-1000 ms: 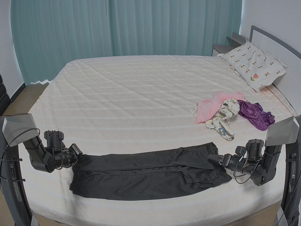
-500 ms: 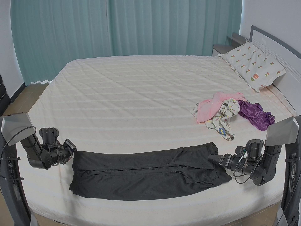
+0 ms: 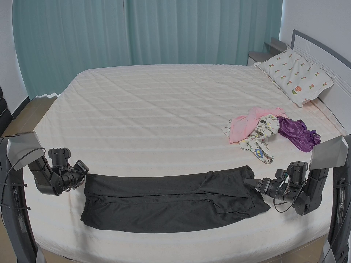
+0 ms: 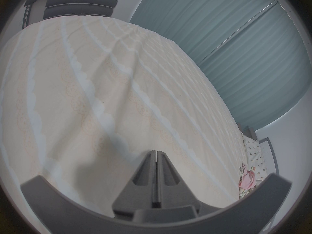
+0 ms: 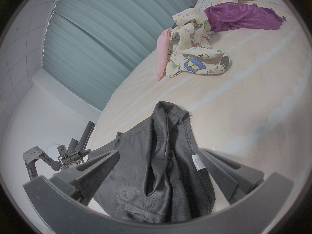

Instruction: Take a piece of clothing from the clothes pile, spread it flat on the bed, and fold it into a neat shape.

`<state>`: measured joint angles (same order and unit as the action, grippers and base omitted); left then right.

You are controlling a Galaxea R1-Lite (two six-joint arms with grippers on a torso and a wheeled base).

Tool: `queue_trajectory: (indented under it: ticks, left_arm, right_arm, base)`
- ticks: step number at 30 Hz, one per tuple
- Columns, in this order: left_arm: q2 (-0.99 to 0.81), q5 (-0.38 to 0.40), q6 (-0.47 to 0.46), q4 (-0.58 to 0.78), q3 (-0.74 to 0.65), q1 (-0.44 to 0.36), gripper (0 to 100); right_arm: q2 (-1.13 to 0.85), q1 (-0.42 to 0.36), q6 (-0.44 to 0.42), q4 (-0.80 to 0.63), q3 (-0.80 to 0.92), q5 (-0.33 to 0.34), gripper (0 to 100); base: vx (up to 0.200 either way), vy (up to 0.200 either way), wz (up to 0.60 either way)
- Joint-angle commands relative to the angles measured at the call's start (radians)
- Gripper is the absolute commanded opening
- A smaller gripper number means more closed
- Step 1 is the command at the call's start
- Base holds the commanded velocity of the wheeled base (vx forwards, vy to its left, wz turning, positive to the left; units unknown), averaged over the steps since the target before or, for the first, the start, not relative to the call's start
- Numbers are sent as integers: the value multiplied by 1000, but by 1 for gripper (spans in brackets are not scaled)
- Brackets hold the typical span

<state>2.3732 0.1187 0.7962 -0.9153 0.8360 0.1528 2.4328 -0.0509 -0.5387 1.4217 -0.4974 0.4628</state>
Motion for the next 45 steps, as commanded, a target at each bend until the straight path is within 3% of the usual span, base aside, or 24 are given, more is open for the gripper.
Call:
queue_trajectory:
  ticks: [1,8,9,17,25,37,38,45]
  left_arm:
    - [12,-1,0,0,6,-1,0]
    - [12,-2,-3,-2,6,-2,0]
    - [12,-2,-3,0,6,-2,100]
    - [12,-2,0,-2,3,-2,100]
    - [8,-2,5,-2,0,-2,100]
    - [6,-2,31,0,5,-1,100]
    - [6,-2,31,0,6,-1,100]
    - [6,-2,31,0,5,-1,100]
  right_arm:
    - [2,0,0,0,-1,0,100]
    - [0,2,0,0,-1,0,100]
    - [0,2,0,0,-1,0,100]
    - [-8,11,-1,-1,0,2,100]
    - [0,-34,-10,48,7,0,100]
    - [65,-69,-14,0,-101,-6,100]
    - [65,-69,-14,-20,-108,-6,0]
    - [60,-40,-15,-33,-128,-13,0]
  base:
    - [0,0,0]
    - [0,0,0]
    - [0,0,0]
    - [0,0,0]
    - [0,0,0]
    - [0,0,0]
    - [0,0,0]
    - [0,0,0]
